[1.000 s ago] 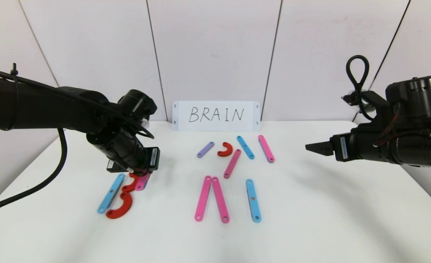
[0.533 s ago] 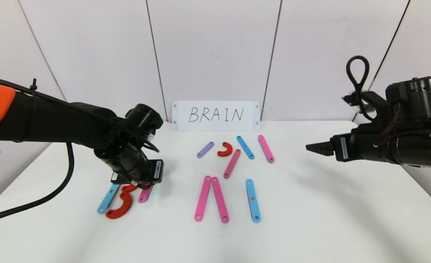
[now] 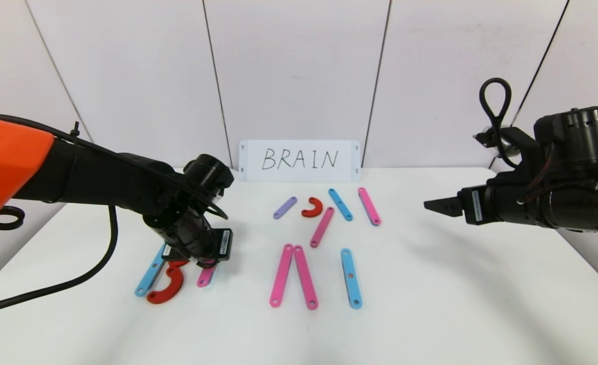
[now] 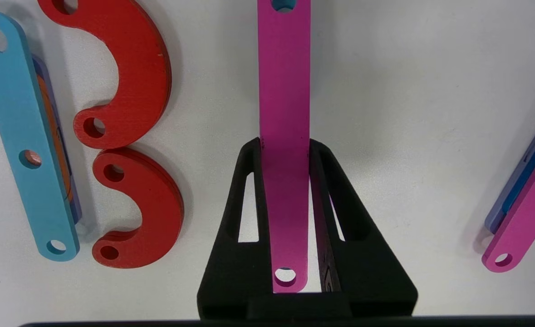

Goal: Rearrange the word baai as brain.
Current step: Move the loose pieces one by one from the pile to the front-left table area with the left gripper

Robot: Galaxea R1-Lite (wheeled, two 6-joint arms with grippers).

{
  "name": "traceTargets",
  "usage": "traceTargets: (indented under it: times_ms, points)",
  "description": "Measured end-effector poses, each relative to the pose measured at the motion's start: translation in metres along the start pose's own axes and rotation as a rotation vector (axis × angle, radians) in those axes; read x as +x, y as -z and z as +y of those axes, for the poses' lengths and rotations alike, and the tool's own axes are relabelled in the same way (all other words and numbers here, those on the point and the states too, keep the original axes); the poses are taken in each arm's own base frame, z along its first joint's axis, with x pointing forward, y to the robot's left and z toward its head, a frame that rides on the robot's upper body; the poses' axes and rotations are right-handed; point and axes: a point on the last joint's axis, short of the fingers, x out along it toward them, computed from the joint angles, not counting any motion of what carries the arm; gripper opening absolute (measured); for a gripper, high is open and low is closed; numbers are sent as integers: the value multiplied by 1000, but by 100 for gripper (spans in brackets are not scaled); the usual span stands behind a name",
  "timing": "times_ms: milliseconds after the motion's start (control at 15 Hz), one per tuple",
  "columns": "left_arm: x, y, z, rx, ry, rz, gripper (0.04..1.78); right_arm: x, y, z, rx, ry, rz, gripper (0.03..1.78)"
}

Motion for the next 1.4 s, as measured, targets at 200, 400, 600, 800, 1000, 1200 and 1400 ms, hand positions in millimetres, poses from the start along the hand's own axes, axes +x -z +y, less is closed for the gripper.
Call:
traceTargets:
  times_ms: [200, 400, 600, 800, 1000, 1200, 1400]
  points:
    - [3, 1, -1, 3, 0, 9, 30, 0, 0, 0, 0, -1, 0, 174]
    - [5, 4, -3, 10, -1, 22, 30, 0, 0, 0, -1, 0, 0, 174]
    - [8, 5, -4, 14, -3, 29, 30, 0, 0, 1, -1, -2, 2, 174]
    - [10, 5, -4, 14, -4, 37, 30, 1, 1, 1, -2, -3, 4, 174]
    - [11, 7, -5, 6, -7, 46, 30, 1, 1, 1, -2, -3, 5, 174]
    - [11, 9, -6, 10, -5, 45, 41, 1, 1, 1, -2, -3, 6, 174]
    - [11, 9, -7, 11, -5, 46, 76, 1, 1, 1, -2, -3, 6, 174]
